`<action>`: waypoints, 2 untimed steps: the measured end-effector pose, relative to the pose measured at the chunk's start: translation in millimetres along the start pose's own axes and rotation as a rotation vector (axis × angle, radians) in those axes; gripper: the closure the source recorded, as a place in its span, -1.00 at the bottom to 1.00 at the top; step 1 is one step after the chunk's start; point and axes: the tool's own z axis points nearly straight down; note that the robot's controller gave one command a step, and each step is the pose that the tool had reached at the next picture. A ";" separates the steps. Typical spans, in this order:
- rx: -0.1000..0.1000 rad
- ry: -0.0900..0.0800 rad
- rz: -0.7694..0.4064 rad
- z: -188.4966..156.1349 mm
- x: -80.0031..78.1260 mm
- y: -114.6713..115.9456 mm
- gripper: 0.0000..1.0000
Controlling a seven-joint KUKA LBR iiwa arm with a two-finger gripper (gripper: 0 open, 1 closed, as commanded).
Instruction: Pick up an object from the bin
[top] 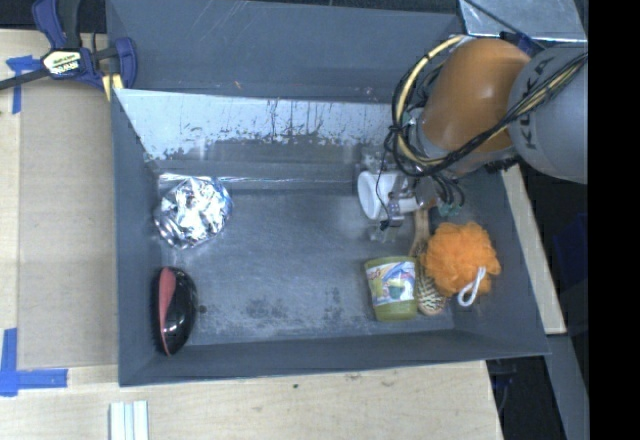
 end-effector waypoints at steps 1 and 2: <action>0.004 -0.008 -0.074 -20.6 6.0 -53.0 -1.00; 0.001 -0.010 -0.088 5.4 4.5 -68.2 -1.00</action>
Offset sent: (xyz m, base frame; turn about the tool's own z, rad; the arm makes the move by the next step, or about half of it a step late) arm -0.0039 -0.0501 0.0164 -0.0785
